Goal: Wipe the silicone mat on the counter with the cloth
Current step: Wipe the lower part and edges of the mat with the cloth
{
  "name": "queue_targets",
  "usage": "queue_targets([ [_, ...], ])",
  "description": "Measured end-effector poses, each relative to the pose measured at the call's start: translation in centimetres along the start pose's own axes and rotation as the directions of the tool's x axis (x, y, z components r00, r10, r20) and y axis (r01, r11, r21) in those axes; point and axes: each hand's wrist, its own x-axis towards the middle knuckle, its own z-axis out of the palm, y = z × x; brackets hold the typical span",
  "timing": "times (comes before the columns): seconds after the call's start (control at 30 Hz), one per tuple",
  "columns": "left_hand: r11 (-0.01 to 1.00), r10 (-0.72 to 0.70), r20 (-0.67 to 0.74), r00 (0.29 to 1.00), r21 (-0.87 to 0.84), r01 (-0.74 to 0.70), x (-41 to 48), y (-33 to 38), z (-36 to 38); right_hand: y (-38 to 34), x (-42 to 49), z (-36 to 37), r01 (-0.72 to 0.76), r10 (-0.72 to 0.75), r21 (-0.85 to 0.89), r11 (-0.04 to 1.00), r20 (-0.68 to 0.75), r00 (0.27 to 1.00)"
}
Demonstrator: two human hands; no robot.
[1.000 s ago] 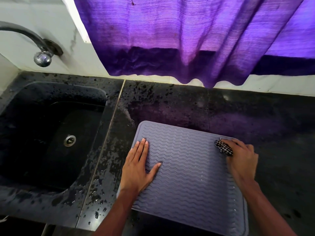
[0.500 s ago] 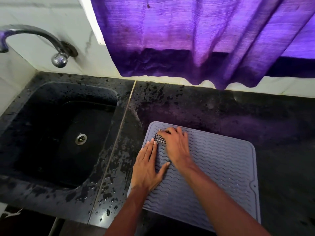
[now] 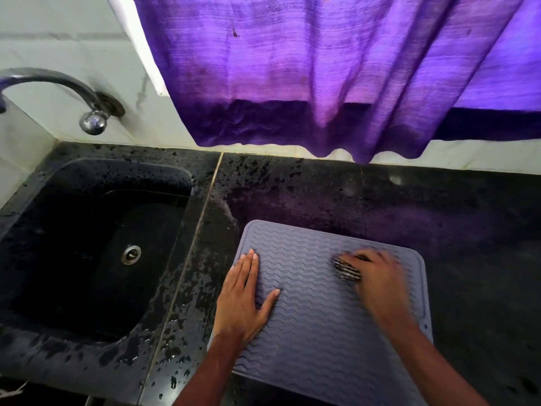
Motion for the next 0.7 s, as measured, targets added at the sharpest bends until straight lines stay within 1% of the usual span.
queue_targets([
  [0.07,1.0,0.0,0.001,1.0,0.0,0.0,-0.1,-0.1,0.0,3.3,-1.6,-0.8,-0.088,0.087,-0.009,0.996,-0.051,0.995],
  [0.17,1.0,0.011,-0.001,1.0,0.019,-0.011,-0.1,0.0,0.2,7.1,-3.7,-2.0,-0.205,0.201,-0.051,0.977,-0.074,0.977],
  [0.27,1.0,0.014,0.0,1.0,0.027,-0.014,-0.1,-0.1,0.3,8.3,-4.3,-2.9,-0.261,0.257,-0.058,0.964,-0.067,0.964],
  [0.33,1.0,0.004,0.001,1.0,0.014,-0.004,-0.1,0.0,0.2,7.3,-3.7,-3.3,-0.284,0.28,-0.044,0.958,-0.072,0.957],
  [0.37,1.0,-0.003,0.002,1.0,0.009,0.003,-0.1,0.1,0.2,6.3,-3.1,-3.3,-0.274,0.271,-0.024,0.961,-0.088,0.959],
  [0.43,1.0,-0.008,0.007,1.0,0.008,0.008,-0.2,0.1,0.2,3.4,-1.3,-2.5,-0.194,0.198,0.051,0.98,-0.091,0.976],
  [0.5,1.0,-0.006,0.012,1.0,0.008,0.005,-0.2,0.0,0.1,-0.5,0.6,-1.1,-0.061,0.071,0.169,0.984,-0.052,0.996],
  [0.53,1.0,-0.007,0.011,1.0,0.007,0.007,-0.2,0.1,0.0,-2.9,1.6,-0.3,0.004,0.005,0.192,0.981,-0.044,0.999],
  [0.63,1.0,-0.015,0.018,1.0,0.016,0.015,-0.2,0.3,-0.1,-9.7,3.3,1.6,0.123,-0.125,0.164,0.979,0.002,0.992],
  [0.7,0.999,-0.014,0.034,0.999,0.031,0.013,-0.2,0.2,-0.1,-12.3,3.3,2.8,0.157,-0.162,0.116,0.981,0.035,0.986],
])
